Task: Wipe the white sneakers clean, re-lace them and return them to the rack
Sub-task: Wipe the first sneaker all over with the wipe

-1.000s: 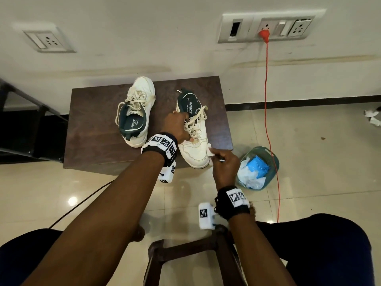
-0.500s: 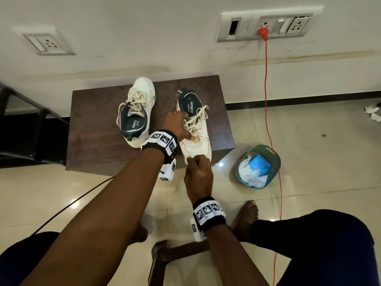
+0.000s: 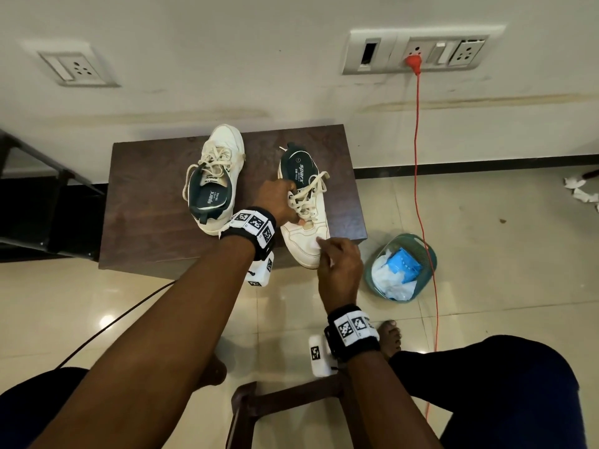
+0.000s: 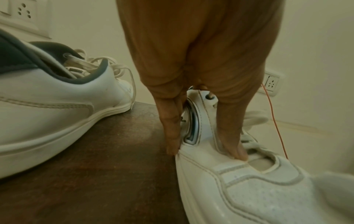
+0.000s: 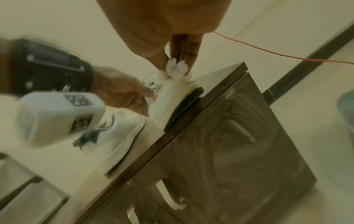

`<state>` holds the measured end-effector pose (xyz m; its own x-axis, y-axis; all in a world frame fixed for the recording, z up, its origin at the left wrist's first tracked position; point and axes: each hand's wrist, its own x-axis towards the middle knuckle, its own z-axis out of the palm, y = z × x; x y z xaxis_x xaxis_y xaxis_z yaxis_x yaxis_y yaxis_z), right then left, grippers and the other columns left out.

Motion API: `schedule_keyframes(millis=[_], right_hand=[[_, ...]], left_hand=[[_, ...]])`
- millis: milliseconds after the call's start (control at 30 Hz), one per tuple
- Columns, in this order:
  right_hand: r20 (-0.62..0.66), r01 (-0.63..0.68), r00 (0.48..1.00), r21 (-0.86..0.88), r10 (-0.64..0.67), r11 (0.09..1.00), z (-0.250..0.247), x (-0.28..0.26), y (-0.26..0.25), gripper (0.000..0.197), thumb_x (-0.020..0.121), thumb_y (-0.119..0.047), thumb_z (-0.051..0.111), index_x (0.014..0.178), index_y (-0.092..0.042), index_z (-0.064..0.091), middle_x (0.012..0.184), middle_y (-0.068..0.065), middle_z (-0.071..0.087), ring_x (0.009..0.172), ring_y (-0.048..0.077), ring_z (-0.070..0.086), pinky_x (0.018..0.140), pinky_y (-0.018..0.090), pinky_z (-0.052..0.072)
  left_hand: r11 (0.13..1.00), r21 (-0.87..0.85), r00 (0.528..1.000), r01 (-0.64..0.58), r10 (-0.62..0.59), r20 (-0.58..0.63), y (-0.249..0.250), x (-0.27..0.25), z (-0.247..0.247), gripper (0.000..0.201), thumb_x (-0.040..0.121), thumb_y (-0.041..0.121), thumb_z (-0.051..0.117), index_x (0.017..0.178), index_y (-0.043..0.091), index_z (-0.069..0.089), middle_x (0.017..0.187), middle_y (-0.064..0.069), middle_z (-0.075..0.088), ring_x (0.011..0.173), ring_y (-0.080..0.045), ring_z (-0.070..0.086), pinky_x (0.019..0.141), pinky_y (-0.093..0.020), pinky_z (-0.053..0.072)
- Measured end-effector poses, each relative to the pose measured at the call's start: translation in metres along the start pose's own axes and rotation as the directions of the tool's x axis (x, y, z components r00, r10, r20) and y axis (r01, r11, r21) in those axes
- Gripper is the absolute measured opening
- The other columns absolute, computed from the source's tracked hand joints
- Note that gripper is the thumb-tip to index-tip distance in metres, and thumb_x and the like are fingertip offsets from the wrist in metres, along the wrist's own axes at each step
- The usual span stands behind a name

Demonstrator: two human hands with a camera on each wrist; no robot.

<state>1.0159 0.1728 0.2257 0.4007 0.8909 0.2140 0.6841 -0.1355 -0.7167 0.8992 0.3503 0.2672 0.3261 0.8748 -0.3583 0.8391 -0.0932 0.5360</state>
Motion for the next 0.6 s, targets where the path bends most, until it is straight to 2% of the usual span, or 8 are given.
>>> schedule_keyframes(millis=[100,233,333,433,467,533,600], right_hand=[[0.012,-0.072,0.997,-0.001,0.072,0.997,0.004,0.037,0.002,0.021,0.083,0.002,0.071,0.099,-0.008,0.080,0.091,0.012,0.072,0.085,0.029,0.065,0.076,0.032,0.051],[-0.025,-0.111,0.994,-0.003,0.111,0.994,0.008,0.071,0.001,0.020,0.081,0.003,0.070,0.094,-0.009,0.080,0.092,0.012,0.072,0.085,0.032,0.067,0.078,0.034,0.052],[0.039,-0.039,0.999,0.012,0.038,0.999,0.005,0.060,-0.006,0.022,0.081,0.006,0.069,0.095,-0.008,0.080,0.092,0.011,0.071,0.083,0.025,0.066,0.076,0.028,0.051],[0.114,-0.012,0.993,0.081,0.003,0.997,-0.004,0.022,-0.006,0.026,0.080,0.009,0.070,0.097,-0.008,0.079,0.095,0.006,0.068,0.084,0.015,0.062,0.076,0.006,0.041],[0.122,-0.025,0.992,0.101,0.013,0.995,-0.007,0.012,-0.006,0.028,0.080,0.010,0.070,0.098,-0.010,0.080,0.096,0.004,0.068,0.085,0.014,0.063,0.077,0.003,0.040],[0.133,-0.041,0.991,0.115,0.025,0.992,-0.010,0.004,-0.004,0.030,0.079,0.011,0.071,0.098,-0.011,0.080,0.097,0.003,0.067,0.085,0.012,0.064,0.078,0.006,0.045],[0.125,-0.039,0.992,0.126,0.023,0.991,-0.010,0.011,-0.002,0.031,0.076,0.013,0.071,0.095,-0.010,0.081,0.099,0.006,0.067,0.087,0.013,0.063,0.080,0.005,0.045]], left_hand=[[1.000,-0.018,1.000,-0.011,0.011,0.000,-0.003,-0.001,-0.001,0.058,0.053,0.026,0.099,0.100,0.008,0.070,0.100,-0.011,0.073,0.094,-0.029,0.067,0.076,-0.030,0.049],[0.999,-0.035,0.999,-0.039,0.040,0.034,-0.007,-0.002,-0.005,0.053,0.053,0.027,0.099,0.093,0.009,0.069,0.093,-0.010,0.073,0.087,-0.027,0.066,0.074,-0.034,0.052],[0.997,-0.021,0.993,-0.069,0.071,0.098,-0.010,0.001,-0.013,0.050,0.054,0.028,0.099,0.088,0.015,0.064,0.092,-0.008,0.071,0.088,-0.027,0.066,0.075,-0.034,0.051],[0.994,-0.034,0.982,-0.106,0.110,0.152,-0.013,0.001,-0.019,0.050,0.056,0.026,0.099,0.086,0.017,0.061,0.089,-0.004,0.070,0.088,-0.027,0.066,0.076,-0.035,0.050],[0.992,-0.042,0.979,-0.115,0.121,0.167,-0.014,0.001,-0.020,0.050,0.057,0.026,0.099,0.088,0.016,0.061,0.091,-0.004,0.070,0.089,-0.028,0.066,0.078,-0.036,0.051],[0.991,-0.044,0.974,-0.130,0.136,0.181,-0.013,-0.002,-0.021,0.052,0.060,0.024,0.097,0.095,0.012,0.061,0.096,-0.006,0.071,0.093,-0.028,0.066,0.081,-0.036,0.050],[0.989,-0.044,0.972,-0.144,0.150,0.179,-0.011,-0.005,-0.020,0.059,0.064,0.021,0.096,0.109,0.008,0.060,0.106,-0.008,0.070,0.099,-0.028,0.065,0.083,-0.033,0.049]])
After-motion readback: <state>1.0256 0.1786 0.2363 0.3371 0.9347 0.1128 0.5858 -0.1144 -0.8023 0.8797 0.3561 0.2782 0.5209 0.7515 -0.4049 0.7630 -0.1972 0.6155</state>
